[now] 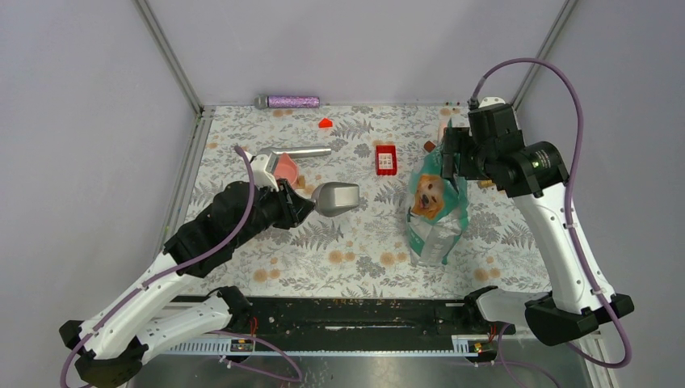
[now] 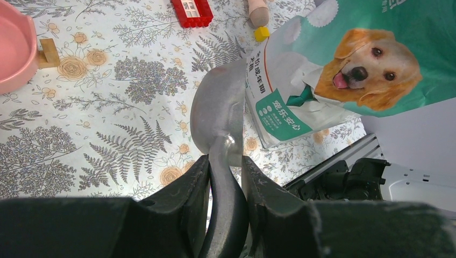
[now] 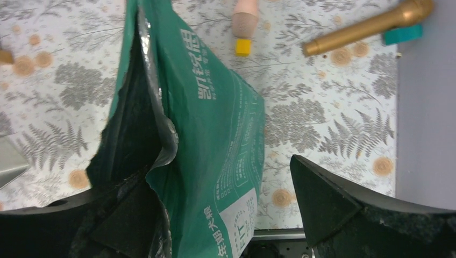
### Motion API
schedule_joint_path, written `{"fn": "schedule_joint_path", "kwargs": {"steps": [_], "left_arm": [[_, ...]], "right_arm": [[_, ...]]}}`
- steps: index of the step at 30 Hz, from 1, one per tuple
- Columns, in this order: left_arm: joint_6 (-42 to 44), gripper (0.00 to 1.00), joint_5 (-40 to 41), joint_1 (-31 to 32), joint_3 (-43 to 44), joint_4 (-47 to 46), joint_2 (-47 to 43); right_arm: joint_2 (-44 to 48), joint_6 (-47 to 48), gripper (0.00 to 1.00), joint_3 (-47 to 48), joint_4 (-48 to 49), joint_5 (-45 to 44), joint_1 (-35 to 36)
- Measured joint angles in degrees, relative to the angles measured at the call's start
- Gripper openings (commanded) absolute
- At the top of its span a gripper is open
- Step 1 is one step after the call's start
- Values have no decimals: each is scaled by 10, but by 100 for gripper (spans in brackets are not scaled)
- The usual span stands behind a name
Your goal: Serve the pet food
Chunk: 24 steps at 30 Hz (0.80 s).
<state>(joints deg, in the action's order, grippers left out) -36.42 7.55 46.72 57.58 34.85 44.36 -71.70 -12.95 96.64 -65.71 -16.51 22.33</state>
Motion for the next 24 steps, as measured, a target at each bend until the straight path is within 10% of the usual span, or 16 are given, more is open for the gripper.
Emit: {"fn": "schedule_joint_path", "kwargs": {"steps": [12, 24], "left_arm": [[0, 0, 0, 0, 0, 0, 1], [0, 0, -4, -1, 0, 0, 8]], "right_arm": [[6, -38, 55, 19, -58, -136, -1], [32, -38, 54, -50, -23, -64, -5]]}}
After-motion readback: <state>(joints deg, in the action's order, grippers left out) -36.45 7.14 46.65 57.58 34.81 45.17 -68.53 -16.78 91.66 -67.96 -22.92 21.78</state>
